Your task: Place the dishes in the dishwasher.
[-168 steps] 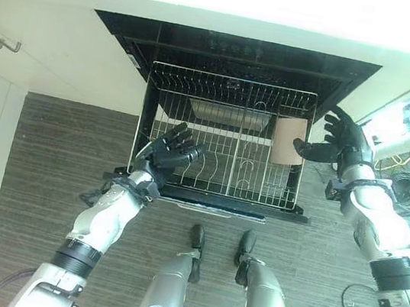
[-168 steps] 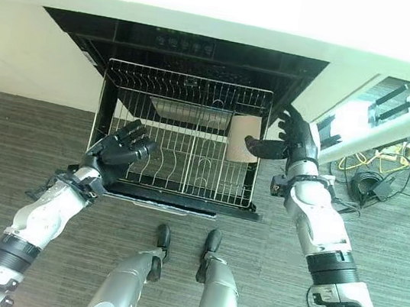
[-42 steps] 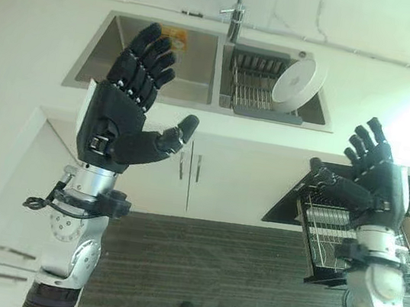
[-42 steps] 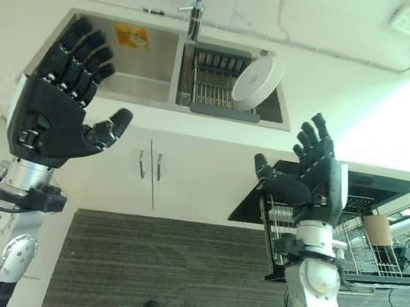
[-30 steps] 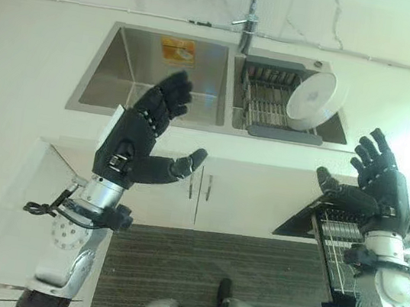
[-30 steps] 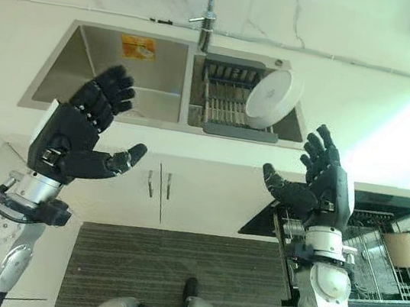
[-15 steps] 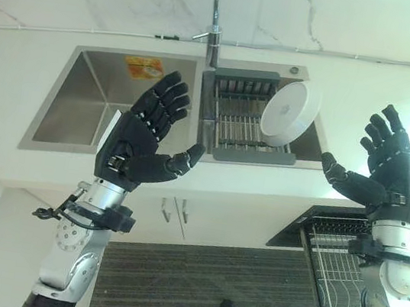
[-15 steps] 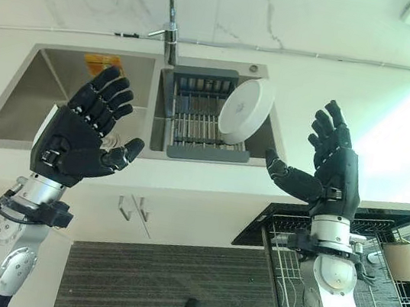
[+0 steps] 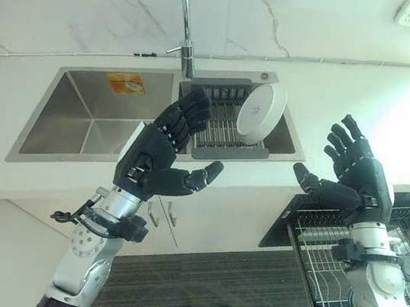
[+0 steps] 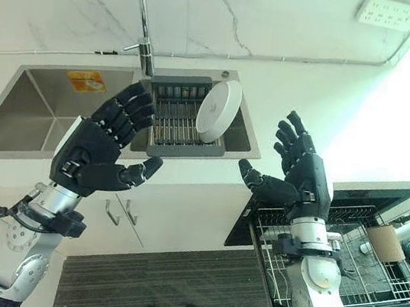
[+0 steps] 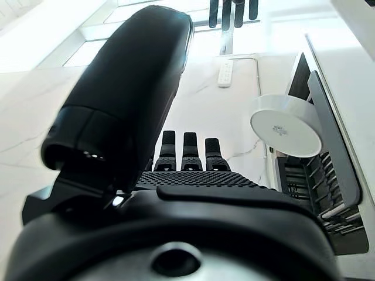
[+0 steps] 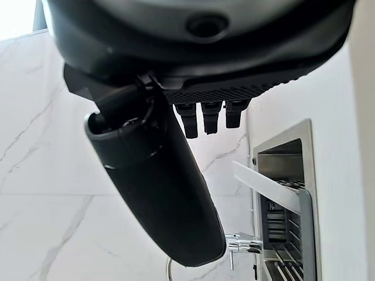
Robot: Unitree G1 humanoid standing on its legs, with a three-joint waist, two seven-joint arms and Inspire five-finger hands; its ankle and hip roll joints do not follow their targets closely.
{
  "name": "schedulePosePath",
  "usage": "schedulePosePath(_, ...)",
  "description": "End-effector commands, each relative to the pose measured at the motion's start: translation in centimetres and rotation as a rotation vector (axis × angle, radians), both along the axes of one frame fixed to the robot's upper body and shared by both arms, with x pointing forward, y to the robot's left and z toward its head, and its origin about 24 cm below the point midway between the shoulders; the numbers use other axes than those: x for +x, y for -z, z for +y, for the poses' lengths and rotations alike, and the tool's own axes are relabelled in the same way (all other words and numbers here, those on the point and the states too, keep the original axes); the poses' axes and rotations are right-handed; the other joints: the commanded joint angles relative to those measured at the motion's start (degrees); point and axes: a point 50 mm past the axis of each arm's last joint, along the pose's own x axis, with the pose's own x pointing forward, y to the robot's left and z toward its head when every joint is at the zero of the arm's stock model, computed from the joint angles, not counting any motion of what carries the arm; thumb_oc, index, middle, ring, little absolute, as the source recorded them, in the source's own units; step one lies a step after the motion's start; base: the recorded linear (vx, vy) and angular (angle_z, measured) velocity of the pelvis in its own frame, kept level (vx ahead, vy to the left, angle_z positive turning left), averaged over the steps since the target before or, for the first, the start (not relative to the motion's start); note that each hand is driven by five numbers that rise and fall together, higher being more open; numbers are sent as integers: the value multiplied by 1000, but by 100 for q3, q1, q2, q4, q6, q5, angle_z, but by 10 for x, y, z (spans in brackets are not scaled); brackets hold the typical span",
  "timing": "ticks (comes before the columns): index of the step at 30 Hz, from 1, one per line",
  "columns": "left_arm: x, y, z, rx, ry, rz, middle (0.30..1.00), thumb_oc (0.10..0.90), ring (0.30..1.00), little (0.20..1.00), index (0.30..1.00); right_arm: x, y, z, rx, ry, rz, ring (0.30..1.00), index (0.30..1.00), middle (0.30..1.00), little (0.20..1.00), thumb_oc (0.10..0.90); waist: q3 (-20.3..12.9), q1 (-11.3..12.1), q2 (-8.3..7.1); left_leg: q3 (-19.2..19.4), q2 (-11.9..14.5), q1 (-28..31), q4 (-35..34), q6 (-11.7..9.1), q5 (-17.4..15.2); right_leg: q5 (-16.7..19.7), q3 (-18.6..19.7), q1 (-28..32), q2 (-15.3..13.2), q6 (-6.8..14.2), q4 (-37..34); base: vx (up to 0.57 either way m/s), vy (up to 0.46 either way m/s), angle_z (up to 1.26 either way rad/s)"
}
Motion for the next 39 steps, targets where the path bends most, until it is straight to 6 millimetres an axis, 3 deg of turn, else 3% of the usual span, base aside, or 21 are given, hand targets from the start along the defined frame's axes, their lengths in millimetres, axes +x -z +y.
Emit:
schedulePosePath(1, -4, -45, 0, -26, -14, -283, 900, 800, 900, 900, 900, -5, -49, -4, -3, -12, -276, 900, 900, 900, 900, 800, -446, 32, -60, -381, 99, 167, 28, -356, -577, -383, -222, 482, 18, 595, -262, 73, 118, 4)
schedulePosePath(8, -5, -46, 2, -5, -29, -297, 900, 800, 900, 900, 900, -4, -48, -7, 59, 11, -271, 900, 900, 900, 900, 800, -402, 71, -17, -521, 71, 240, 28, -231, -637, -307, -379, 635, 35, 624, -262, 80, 127, 11)
schedulePosePath(11, -6, -47, 3, 12, -20, -309, 900, 800, 900, 900, 900, -3, -48, -3, 106, 7, -277, 900, 900, 900, 900, 800, -335, 123, 58, -627, 134, 252, 28, -140, -614, 234, -622, 753, 151, 761, -12, 59, 117, 10)
schedulePosePath(13, -6, -48, 3, 29, -20, -320, 900, 800, 900, 900, 900, -3, -46, 1, 122, -7, -273, 900, 900, 900, 900, 800, -296, 146, 37, -666, 122, 260, 28, -109, -597, 369, -611, 550, 21, 867, 409, 24, 26, -4)
schedulePosePath(16, -4, -52, 4, 24, -13, -318, 900, 800, 900, 900, 900, -1, -40, 3, 148, -22, -246, 900, 900, 900, 900, 800, -308, 166, 3, -705, 176, 289, 28, -167, -607, 310, -562, 659, -208, 837, -261, 54, -113, -12)
schedulePosePath(18, -2, -55, 5, 11, -2, -316, 900, 800, 900, 900, 900, -1, -39, 2, 153, -24, -244, 900, 900, 900, 900, 800, -283, 118, -98, -715, 134, 371, 28, -178, -687, 145, -262, 394, -430, 868, -262, 38, -190, -17)
schedulePosePath(20, -3, -57, 4, 24, -16, -330, 900, 800, 900, 900, 900, -3, -40, 3, 147, -36, -254, 900, 900, 900, 900, 800, -277, 40, -136, -706, 129, 450, 28, -160, -778, 279, -61, 192, -509, 938, -262, 47, -170, -10)
schedulePosePath(22, -6, -57, 5, 21, -50, -327, 900, 800, 900, 900, 900, 0, -48, -1, 139, -54, -263, 900, 900, 900, 900, 800, -332, 102, -183, -618, 125, 460, 28, -201, -826, 27, -49, 142, -538, 899, -262, 46, -221, 7)
schedulePosePath(28, -4, -56, 6, -23, -60, -319, 900, 800, 900, 900, 900, 11, -58, 0, 131, -23, -273, 900, 900, 900, 900, 800, -437, 248, -220, -544, 199, 423, 28, -243, -856, -101, -122, 199, -501, 822, -262, 41, -145, 14)
schedulePosePath(39, 0, -47, 4, -34, -53, -270, 900, 800, 900, 900, 900, 30, -54, 0, 282, -79, -229, 900, 900, 900, 900, 800, -594, 422, -182, -587, 357, 457, 28, -356, -812, -334, -262, 458, -404, 677, -262, 43, -71, 4)
